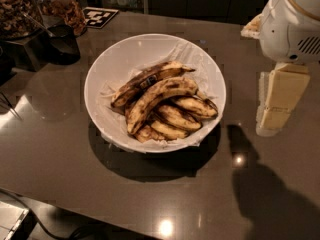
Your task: Pick banana from white bowl
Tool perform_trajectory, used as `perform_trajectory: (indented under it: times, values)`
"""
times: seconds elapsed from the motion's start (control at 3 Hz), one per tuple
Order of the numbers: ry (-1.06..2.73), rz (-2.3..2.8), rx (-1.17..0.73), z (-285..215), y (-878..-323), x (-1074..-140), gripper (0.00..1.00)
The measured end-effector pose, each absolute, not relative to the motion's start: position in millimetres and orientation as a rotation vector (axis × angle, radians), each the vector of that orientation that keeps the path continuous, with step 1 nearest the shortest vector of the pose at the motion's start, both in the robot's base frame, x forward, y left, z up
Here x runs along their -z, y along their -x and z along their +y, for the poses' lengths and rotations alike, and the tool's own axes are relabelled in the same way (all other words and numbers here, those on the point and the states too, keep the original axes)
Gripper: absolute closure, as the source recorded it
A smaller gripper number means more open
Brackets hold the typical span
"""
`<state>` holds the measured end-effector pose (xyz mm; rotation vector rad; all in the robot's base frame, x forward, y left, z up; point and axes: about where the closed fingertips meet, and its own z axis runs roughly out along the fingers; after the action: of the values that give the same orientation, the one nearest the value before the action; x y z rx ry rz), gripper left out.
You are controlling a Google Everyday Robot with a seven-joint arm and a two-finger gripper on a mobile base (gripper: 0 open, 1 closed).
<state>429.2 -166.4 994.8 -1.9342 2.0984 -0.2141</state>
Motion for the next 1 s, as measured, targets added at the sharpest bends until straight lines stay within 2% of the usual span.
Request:
perform_trajectory:
  times: [0.33,0.67,1.0]
  values:
    - [1.938,2.095,0.215,-165,-429,-995,0.0]
    - [1.976,2.015,0.23,-143,-424,-1002,0.0]
    - [2.07,1.892,0.21,-93,-417,-1008,0.0]
